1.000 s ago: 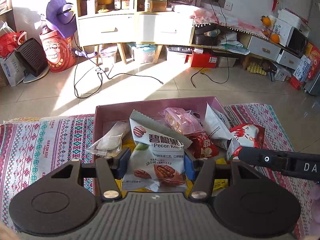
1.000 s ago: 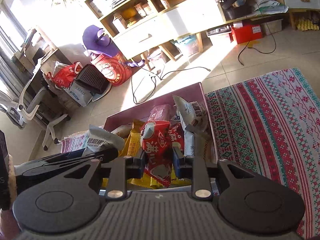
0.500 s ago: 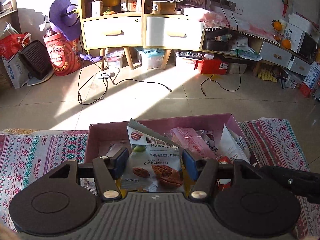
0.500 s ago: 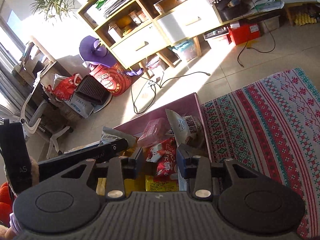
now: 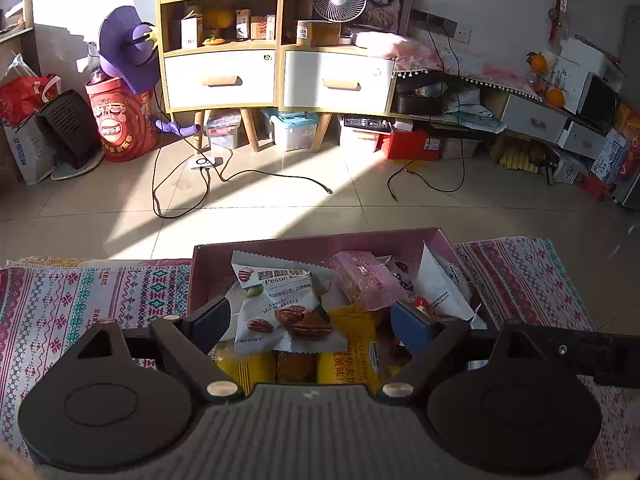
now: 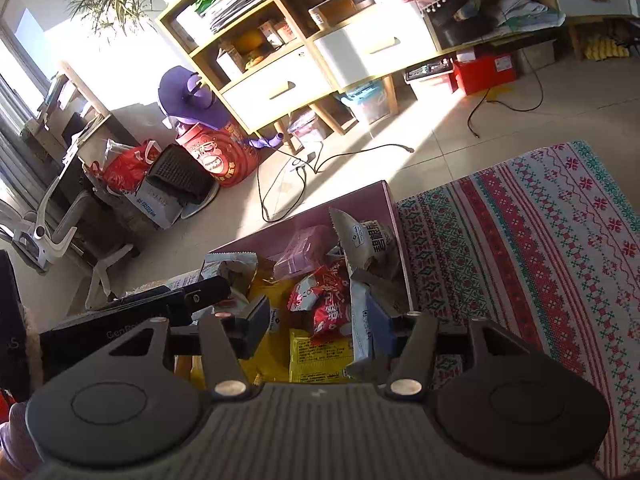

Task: Organize snacks
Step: 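Carry pecan bag and red wrapper into the pink box and open both tools, then move both tools back over the remaining snacks on the rug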

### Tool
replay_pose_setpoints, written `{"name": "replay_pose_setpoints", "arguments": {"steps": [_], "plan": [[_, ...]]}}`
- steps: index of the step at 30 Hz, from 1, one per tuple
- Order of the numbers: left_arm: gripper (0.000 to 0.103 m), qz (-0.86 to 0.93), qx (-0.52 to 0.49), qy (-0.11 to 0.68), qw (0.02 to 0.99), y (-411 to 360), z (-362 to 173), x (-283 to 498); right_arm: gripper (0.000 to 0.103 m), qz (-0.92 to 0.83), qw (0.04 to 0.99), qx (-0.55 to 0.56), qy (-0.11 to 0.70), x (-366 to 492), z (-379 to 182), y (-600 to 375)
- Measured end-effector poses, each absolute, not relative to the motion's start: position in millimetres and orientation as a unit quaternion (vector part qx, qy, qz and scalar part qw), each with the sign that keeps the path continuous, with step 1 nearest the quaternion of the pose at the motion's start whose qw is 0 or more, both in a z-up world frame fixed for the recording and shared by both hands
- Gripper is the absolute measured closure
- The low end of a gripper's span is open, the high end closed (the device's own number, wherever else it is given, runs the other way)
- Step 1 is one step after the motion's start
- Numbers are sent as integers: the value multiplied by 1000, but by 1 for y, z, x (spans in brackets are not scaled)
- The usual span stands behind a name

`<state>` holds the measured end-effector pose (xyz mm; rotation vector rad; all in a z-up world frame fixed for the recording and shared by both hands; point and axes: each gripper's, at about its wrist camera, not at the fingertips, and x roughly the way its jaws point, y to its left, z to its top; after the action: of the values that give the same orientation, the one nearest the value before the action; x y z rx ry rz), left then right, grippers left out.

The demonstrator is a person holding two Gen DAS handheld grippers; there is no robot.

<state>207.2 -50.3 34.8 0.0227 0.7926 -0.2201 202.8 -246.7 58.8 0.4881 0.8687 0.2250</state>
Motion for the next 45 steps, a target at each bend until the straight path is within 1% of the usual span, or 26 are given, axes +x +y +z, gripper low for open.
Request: {"name": "replay_pose_setpoints", "arguments": {"steps": [6, 11, 13, 16, 18, 20, 24, 31, 37, 42, 45], "plan": [[8, -110, 26, 396, 911, -42, 35, 183, 40, 99, 878, 218, 414, 188, 68, -244], [3, -108, 31, 399, 910, -29, 36, 162, 31, 94, 884, 193, 415, 174, 74, -239], [1, -106, 37, 397, 911, -27, 35, 153, 26, 94, 887, 182, 415, 167, 77, -237], [0, -106, 37, 397, 911, -21, 33, 140, 18, 92, 892, 163, 411, 157, 81, -233], [0, -108, 33, 398, 910, -18, 32, 133, 15, 89, 895, 152, 410, 151, 83, -232], [0, -109, 31, 398, 910, -15, 31, 123, 14, 88, 896, 142, 411, 146, 83, -230], [0, -115, 36, 397, 910, -13, 27, 106, 7, 84, 901, 114, 409, 136, 80, -225], [0, -123, 46, 397, 908, -11, 13, 84, 1, 80, 907, 79, 405, 120, 66, -220], [0, -127, 39, 399, 907, -12, -4, 76, 1, 76, 907, 50, 410, 108, 49, -215], [0, -126, 56, 380, 915, -26, -15, 76, 1, 68, 902, 23, 426, 104, 33, -214], [0, -123, 48, 371, 919, -33, -20, 82, 1, 61, 900, 15, 432, 103, 28, -218]]}}
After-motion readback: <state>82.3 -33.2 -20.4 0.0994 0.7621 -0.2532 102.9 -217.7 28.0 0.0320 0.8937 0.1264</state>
